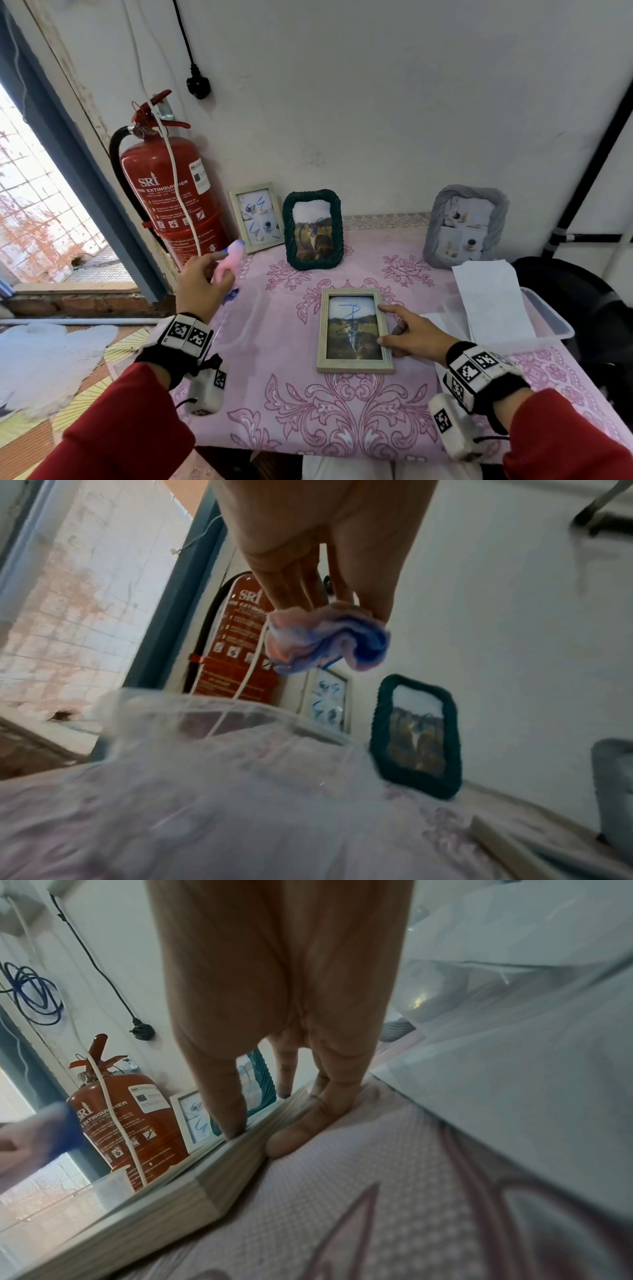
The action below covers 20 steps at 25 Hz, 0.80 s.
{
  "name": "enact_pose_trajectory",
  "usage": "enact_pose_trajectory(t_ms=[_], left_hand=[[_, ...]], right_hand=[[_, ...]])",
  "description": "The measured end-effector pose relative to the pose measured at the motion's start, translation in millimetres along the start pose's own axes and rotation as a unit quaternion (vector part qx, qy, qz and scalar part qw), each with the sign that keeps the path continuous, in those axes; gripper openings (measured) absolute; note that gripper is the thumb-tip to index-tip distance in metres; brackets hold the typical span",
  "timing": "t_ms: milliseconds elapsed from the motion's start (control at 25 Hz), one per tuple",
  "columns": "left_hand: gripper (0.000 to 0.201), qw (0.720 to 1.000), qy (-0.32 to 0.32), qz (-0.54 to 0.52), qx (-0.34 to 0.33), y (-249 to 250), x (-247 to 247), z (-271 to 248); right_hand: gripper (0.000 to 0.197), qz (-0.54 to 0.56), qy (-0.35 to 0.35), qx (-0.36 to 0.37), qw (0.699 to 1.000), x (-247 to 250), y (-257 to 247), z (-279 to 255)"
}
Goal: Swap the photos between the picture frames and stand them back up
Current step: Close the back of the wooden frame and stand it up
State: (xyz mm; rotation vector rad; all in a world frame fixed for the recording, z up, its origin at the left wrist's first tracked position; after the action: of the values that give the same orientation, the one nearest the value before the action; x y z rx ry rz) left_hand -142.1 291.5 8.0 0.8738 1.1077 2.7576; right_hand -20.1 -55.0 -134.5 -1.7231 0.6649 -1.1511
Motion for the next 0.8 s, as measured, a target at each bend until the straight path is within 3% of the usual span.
enact_pose_trajectory(t_ms=[160, 320, 600, 800], left_hand=[[0.035, 0.997, -0.026, -0.060, -0.049, 58, -21, -8], [0.027, 0.988, -0.108, -0.104, -0.035, 92, -63, -42], [0.027, 0.964, -0.250, -0.087, 0.004, 100, -136, -104], [0.028, 0.919, -0.388, -0.059, 0.017, 89, -165, -142]], right_hand=[[0.069, -0.004, -0.002, -0.001, 1.000, 0, -2, -2], [0.069, -0.006, -0.002, -0.003, 1.000, 0, -2, -3], [0.070, -0.015, 0.008, 0.000, 1.000, 0, 1, 0], [0.069, -0.009, 0.010, -0.012, 1.000, 0, 0, -3]])
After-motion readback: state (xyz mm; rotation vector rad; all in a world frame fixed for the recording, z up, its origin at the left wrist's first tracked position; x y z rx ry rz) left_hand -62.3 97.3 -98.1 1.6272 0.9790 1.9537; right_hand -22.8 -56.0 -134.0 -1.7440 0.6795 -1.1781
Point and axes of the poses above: each hand's wrist, its own z-axis towards the middle knuckle, its own x-axis out of the back of the hand, y = z × x, the point moved 9 cm from there along z, towards the middle knuckle, and after that the axes turned 13 degrees about y, right-handed, at the moved point
